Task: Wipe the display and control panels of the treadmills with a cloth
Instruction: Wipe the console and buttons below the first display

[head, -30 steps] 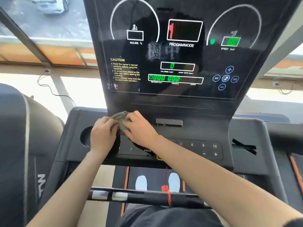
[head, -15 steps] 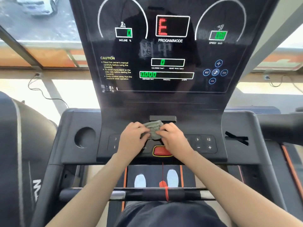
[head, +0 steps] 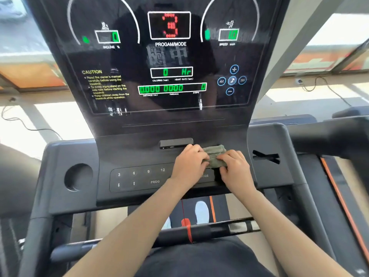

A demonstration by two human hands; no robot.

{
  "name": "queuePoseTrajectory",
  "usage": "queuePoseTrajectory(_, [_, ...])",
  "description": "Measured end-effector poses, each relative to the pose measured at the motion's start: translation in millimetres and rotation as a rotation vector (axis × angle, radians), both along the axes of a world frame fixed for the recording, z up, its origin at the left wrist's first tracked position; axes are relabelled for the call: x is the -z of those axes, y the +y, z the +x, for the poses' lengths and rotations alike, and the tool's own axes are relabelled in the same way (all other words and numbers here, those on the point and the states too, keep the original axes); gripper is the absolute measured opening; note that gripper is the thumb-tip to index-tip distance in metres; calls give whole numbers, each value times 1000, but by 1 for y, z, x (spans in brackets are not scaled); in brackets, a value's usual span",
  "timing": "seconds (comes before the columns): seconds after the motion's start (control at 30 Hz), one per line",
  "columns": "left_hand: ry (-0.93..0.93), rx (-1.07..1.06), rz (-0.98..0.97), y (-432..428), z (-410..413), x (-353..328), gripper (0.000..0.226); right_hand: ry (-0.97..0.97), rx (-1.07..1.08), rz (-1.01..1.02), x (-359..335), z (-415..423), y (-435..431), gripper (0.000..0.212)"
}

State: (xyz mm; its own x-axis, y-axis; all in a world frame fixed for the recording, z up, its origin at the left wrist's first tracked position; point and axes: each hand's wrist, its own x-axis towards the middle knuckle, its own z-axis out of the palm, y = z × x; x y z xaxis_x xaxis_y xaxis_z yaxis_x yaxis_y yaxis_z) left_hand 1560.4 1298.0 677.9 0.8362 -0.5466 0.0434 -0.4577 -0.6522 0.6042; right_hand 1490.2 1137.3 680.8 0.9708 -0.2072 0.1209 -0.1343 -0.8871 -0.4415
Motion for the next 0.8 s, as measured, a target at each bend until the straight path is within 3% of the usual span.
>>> queuePoseTrajectory(0.2, [-26, -83, 17, 54, 3, 6, 4, 13, -164, 54, -1, 7, 42, 38])
queuePoseTrajectory(0.6, [-115, -543, 143, 207, 1, -3, 10, -55, -659, 8, -2, 73, 185, 32])
queuePoseTrajectory(0.8, [-135, -593, 133, 233, -22, -1, 13, -34, -736, 24, 4, 66, 216, 24])
